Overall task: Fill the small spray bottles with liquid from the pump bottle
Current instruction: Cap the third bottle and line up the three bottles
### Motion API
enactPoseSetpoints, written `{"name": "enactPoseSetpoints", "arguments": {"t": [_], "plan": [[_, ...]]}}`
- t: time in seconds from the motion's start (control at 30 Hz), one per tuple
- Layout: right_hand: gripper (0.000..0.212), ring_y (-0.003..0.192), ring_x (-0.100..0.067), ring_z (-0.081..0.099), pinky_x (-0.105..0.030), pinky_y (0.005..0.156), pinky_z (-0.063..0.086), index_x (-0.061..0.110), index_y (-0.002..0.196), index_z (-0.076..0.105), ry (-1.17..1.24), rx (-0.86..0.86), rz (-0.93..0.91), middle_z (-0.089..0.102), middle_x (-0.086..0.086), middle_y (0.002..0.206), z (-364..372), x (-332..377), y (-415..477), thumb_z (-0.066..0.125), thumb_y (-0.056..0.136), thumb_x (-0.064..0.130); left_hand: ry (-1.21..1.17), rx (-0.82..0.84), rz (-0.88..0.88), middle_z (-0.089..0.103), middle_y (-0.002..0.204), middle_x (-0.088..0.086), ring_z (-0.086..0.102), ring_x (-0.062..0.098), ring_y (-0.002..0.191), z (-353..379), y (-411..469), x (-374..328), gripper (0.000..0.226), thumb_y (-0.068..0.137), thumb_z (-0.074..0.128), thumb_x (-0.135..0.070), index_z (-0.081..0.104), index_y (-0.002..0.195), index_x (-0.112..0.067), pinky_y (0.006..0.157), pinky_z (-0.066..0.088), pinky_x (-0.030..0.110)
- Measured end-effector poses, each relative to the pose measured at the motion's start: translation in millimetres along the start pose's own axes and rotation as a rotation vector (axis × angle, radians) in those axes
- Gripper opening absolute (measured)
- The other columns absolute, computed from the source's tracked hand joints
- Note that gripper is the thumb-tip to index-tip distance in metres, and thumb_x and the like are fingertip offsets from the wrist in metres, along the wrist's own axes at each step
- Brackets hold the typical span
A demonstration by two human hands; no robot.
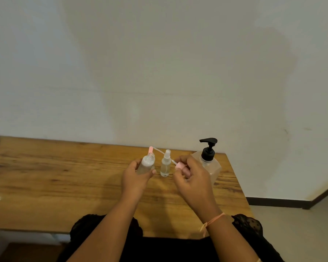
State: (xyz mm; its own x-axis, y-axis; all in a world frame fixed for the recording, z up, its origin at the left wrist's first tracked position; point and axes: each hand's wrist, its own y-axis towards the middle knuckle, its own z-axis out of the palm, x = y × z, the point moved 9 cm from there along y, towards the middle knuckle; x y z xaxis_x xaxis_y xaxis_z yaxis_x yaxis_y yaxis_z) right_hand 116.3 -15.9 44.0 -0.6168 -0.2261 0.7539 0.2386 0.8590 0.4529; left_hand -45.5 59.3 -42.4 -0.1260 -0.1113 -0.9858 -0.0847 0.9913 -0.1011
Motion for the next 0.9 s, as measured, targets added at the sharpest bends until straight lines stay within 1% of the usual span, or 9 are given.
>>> {"name": "enactPoseSetpoints", "arguments": {"t": [0.17,0.3,0.4,0.53,0.57,0.63,0.73,0.77,0.9], "plan": [[0.024,0.083,0.001,0.054,-0.010,0.068,0.040,0.015,0.096,0.063,-0.047,0.038,-0.030,0.053,0.024,0.080,1.8,2.6,0.1,0.050,0.078,0.024,0.010,-0.036,0.002,0.063,0.109,0.001,0.057,0.020,0.101,-8.4,4.2,0.8,0.043,0.074,0.076,-0.011,0.059,0.114,-0.013,0.076,0.042,0.030],[0.024,0.082,0.000,0.053,-0.008,0.065,0.037,0.014,0.095,0.064,-0.098,0.063,-0.049,0.056,0.015,0.081,3.0,3.6,1.6,0.049,0.078,0.023,0.059,-0.032,0.026,0.060,0.110,-0.001,0.054,0.018,0.102,-8.2,3.4,-1.5,0.048,0.074,0.076,-0.013,0.057,0.117,-0.014,0.077,0.041,0.029],[0.025,0.081,-0.003,0.051,-0.008,0.067,0.035,0.014,0.096,0.065,-0.133,0.097,-0.079,0.058,0.009,0.087,6.4,5.1,1.0,0.050,0.078,0.022,0.106,-0.021,0.048,0.060,0.110,-0.002,0.055,0.020,0.104,-6.1,2.9,-2.1,0.047,0.074,0.076,-0.014,0.057,0.116,-0.016,0.078,0.044,0.030],[0.034,0.092,-0.002,0.051,-0.004,0.078,0.038,0.013,0.107,0.068,-0.134,0.104,-0.108,0.058,0.007,0.100,5.9,7.6,2.4,0.050,0.082,0.027,0.124,0.022,0.074,0.061,0.105,-0.002,0.055,0.018,0.098,-1.4,0.9,-3.3,0.039,0.073,0.076,-0.012,0.059,0.107,-0.021,0.074,0.042,0.028],[0.035,0.095,-0.001,0.052,-0.005,0.080,0.039,0.014,0.109,0.067,-0.130,0.100,-0.119,0.059,0.008,0.103,4.5,8.7,3.0,0.049,0.083,0.029,0.136,0.039,0.079,0.060,0.104,-0.003,0.054,0.018,0.097,0.8,-0.1,-4.0,0.037,0.073,0.076,-0.011,0.059,0.104,-0.022,0.072,0.041,0.027],[0.027,0.098,0.001,0.054,-0.006,0.081,0.040,0.016,0.109,0.064,-0.127,0.094,-0.112,0.057,0.017,0.105,0.7,7.1,4.1,0.054,0.086,0.026,0.181,0.088,0.094,0.061,0.103,-0.004,0.054,0.015,0.095,7.9,-3.4,-6.0,0.035,0.073,0.075,-0.010,0.060,0.103,-0.020,0.068,0.039,0.024],[0.023,0.090,0.008,0.055,-0.005,0.072,0.042,0.020,0.109,0.056,-0.065,0.107,-0.057,0.055,0.026,0.096,-1.1,1.1,4.5,0.063,0.087,0.018,0.183,0.183,0.096,0.061,0.106,-0.005,0.052,0.005,0.090,20.0,-8.6,-7.4,0.038,0.075,0.073,-0.008,0.061,0.110,-0.017,0.061,0.041,0.012],[0.021,0.088,0.009,0.055,-0.006,0.071,0.043,0.018,0.106,0.056,-0.043,0.117,-0.052,0.056,0.025,0.093,-0.3,-0.8,5.0,0.064,0.086,0.016,0.193,0.212,0.100,0.061,0.107,-0.006,0.052,0.005,0.091,23.4,-10.1,-7.1,0.039,0.075,0.074,-0.009,0.061,0.110,-0.019,0.063,0.040,0.011],[0.018,0.091,0.010,0.054,-0.008,0.071,0.045,0.019,0.103,0.061,0.010,0.186,-0.025,0.058,0.021,0.094,7.1,-6.7,6.1,0.064,0.087,0.013,0.222,0.309,0.112,0.061,0.110,-0.008,0.052,0.012,0.103,35.6,-14.4,-4.7,0.040,0.073,0.076,-0.012,0.061,0.108,-0.025,0.078,0.042,0.025]]}}
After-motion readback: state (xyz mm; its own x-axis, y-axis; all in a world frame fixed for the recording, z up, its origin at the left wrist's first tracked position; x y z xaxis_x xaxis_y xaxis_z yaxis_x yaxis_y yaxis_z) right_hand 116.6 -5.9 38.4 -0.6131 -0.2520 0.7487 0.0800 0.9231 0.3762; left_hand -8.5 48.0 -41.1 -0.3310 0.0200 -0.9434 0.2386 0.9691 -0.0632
